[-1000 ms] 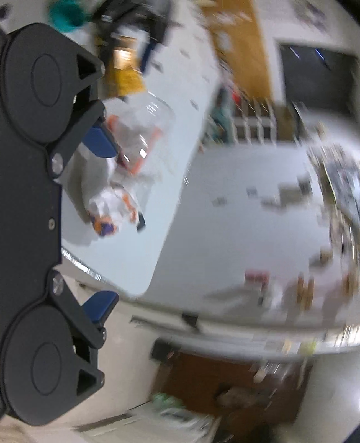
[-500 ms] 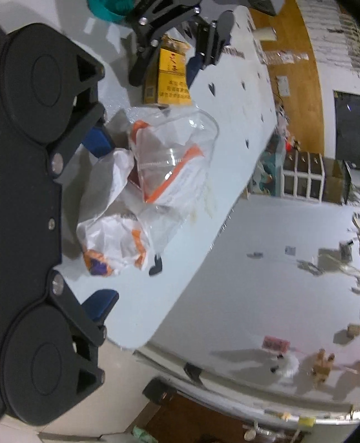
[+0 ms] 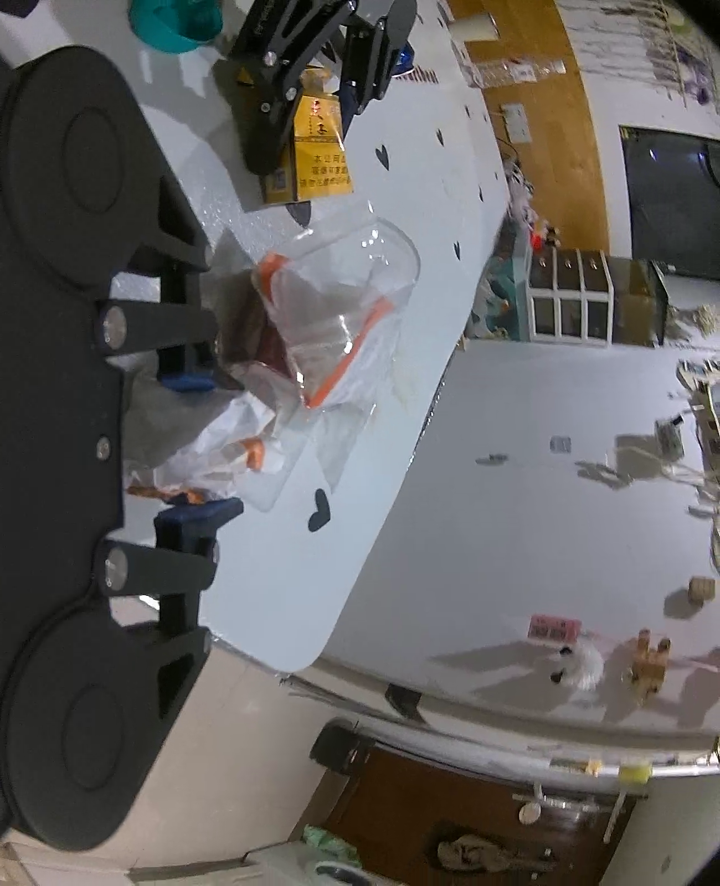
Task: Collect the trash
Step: 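Grasp the yellow snack box with left tool while right tool grasps white plastic bag, then carry the yellow box and white bag with both tools over the bin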
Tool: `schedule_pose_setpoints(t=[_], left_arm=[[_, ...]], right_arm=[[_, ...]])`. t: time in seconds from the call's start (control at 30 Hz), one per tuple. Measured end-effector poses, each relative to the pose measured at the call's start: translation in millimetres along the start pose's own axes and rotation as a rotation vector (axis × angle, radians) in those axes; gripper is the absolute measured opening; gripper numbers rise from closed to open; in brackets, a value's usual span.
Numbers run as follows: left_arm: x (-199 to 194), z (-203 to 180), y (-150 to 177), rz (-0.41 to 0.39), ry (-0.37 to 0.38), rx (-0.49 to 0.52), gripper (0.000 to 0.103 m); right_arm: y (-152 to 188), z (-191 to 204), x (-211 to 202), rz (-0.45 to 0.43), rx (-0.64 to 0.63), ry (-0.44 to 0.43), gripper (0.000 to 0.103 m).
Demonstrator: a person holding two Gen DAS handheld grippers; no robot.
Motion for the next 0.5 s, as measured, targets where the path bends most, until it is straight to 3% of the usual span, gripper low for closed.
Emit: schedule_pose_setpoints(t=[0.5], left_arm=[[-47,-14,-4,-0.064,-0.108,-0.095,0.057]], right_arm=[[13,39,-48,-0.108,0.105,0.065,0.032]])
Point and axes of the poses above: each gripper's, at about its wrist camera, not at the fingertips, and x roughly the way its jaws point, z to its left, y to its underside, the point moved 2 cm from there along x, roughly the way its jaws point, and after that the axes turned 15 degrees about -y, right-handed, at the moved point
